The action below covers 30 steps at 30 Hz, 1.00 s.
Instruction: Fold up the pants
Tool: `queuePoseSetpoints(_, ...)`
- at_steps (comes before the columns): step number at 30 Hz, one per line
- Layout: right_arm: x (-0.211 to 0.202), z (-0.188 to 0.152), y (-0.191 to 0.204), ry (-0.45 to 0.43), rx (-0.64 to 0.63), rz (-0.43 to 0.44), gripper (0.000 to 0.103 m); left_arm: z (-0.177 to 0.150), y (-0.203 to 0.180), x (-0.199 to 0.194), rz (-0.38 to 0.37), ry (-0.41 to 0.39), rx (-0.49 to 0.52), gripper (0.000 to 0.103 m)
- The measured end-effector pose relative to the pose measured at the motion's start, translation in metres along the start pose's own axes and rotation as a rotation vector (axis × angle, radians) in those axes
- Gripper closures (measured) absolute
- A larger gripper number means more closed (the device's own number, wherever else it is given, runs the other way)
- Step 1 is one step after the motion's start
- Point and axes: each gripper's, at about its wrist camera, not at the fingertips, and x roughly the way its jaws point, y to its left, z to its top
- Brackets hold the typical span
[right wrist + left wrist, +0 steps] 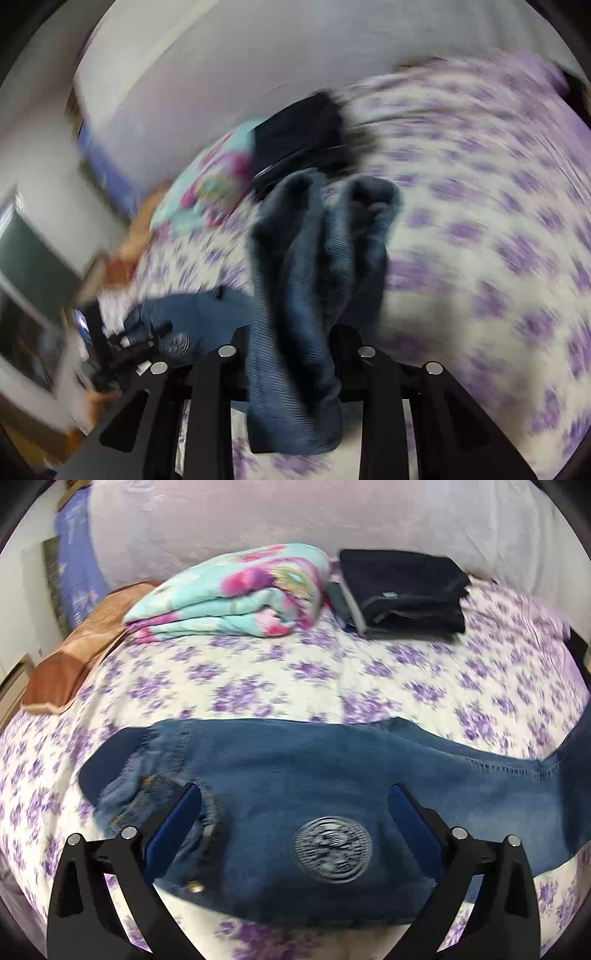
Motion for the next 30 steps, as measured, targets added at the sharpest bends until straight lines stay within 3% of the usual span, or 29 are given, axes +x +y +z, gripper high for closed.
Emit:
queuePoseSetpoints(2,0.05,-0.006,0.042,0.079,-0.078,-0.005,0.053,-0.005,0.013,0.0,0.012,0.011,-0.029,0.004)
queuePoseSetpoints(3,0.088,-0.014,0.065,0.164,-0.136,0.0,0.042,-0.009,0.02,0.002,0.02,0.024,-0.041,0.004)
queuePoseSetpoints(5,0.141,-0.032,0.082,0.35,-0.153,0.067,0.041,-0.015,0.028,0.003,0.037,0.039,-0.054,0.004)
queuePoseSetpoints(6,0.164,-0.04,0.084,0.436,-0.119,0.1,0.028,-0.019,0.033,0.004,0.043,0.047,-0.065,0.004)
queuePoseSetpoints(7,0.163,-0.038,0.083,0.415,-0.11,0.127,0.02,-0.021,0.036,0.004,0.042,0.05,-0.07,0.004)
queuePoseSetpoints(10,0.14,-0.02,0.059,0.386,-0.001,0.296,0.021,-0.027,0.039,0.003,0.023,0.055,-0.063,0.004)
queuePoseSetpoints(12,0.115,-0.01,0.036,0.335,0.065,0.361,0.021,-0.025,0.033,0.002,0.008,0.048,-0.052,0.004)
queuePoseSetpoints(14,0.078,0.001,0.005,0.207,0.077,0.288,0.021,-0.022,0.022,0.0,-0.029,0.035,-0.039,0.004)
queuePoseSetpoints(16,0.059,0.009,-0.026,0.109,0.069,0.114,0.021,-0.019,0.005,-0.001,-0.088,0.032,-0.018,0.004)
queuePoseSetpoints(18,0.053,0.009,-0.047,0.079,0.063,-0.008,0.021,-0.017,-0.014,0.002,-0.157,0.053,0.003,0.004)
queuePoseSetpoints(21,0.064,0.009,-0.068,0.098,0.047,-0.093,0.021,-0.016,-0.045,0.012,-0.222,0.105,0.026,0.004)
queuePoseSetpoints(23,0.075,0.006,-0.067,0.107,-0.011,-0.097,0.023,-0.016,-0.064,0.018,-0.236,0.145,0.034,0.004)
queuePoseSetpoints(25,0.087,-0.004,-0.066,0.118,-0.055,-0.043,0.03,-0.02,-0.076,0.023,-0.255,0.197,0.027,0.004)
queuePoseSetpoints(30,0.102,-0.016,-0.1,0.158,0.08,0.108,0.029,-0.029,-0.085,0.036,-0.315,0.343,-0.045,0.005)
